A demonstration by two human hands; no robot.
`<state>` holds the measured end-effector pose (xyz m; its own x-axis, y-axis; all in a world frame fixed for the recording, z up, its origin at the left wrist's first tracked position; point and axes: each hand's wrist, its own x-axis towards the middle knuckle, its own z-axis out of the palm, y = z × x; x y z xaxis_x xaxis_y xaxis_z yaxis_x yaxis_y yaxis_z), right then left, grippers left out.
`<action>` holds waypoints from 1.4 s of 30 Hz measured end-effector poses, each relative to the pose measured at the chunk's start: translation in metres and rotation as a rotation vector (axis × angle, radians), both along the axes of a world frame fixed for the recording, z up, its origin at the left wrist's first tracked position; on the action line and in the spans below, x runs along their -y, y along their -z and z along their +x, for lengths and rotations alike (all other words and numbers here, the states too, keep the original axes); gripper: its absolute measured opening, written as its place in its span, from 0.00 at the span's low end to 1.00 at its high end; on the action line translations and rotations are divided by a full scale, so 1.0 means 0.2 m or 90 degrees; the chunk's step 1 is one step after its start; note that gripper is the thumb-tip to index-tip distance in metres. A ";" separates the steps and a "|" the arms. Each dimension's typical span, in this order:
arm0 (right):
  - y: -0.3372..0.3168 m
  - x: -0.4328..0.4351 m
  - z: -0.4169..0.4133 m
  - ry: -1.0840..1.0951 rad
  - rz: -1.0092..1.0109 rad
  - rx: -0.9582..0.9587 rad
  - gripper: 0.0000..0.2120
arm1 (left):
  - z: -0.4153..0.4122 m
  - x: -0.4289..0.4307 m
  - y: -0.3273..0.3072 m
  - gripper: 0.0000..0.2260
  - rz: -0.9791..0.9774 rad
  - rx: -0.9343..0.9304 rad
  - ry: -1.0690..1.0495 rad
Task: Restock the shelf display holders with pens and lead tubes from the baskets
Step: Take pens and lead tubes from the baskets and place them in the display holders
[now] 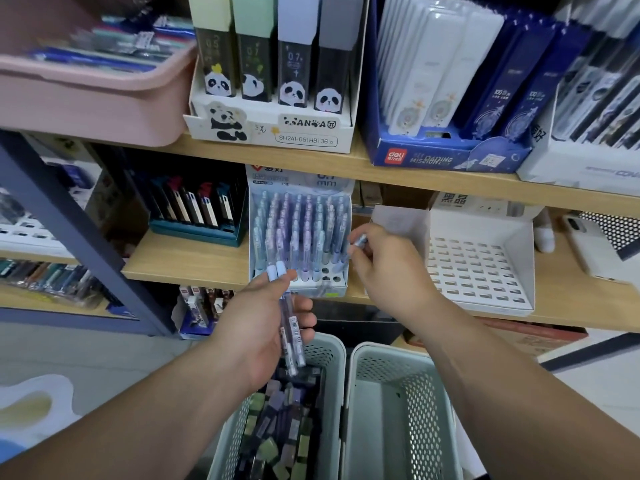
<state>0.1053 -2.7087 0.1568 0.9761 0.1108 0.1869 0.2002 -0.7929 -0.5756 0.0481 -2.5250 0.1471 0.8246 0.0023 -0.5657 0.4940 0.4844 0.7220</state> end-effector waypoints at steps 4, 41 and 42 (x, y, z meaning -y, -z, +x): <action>0.02 -0.02 0.01 0.025 0.043 0.013 0.05 | -0.01 0.02 -0.01 0.11 0.032 -0.001 -0.002; -0.19 0.10 -0.20 -0.136 0.423 -0.381 0.05 | -0.06 0.10 -0.08 0.05 -0.060 0.175 -0.029; -0.20 0.10 -0.19 -0.105 0.436 -0.353 0.06 | -0.07 0.10 -0.08 0.06 -0.048 0.161 -0.026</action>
<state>0.0665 -2.7287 0.1970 0.9273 0.2950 -0.2303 -0.1667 -0.2254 -0.9599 0.0350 -2.5445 0.1625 0.9397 0.0042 -0.3419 0.2818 0.5567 0.7814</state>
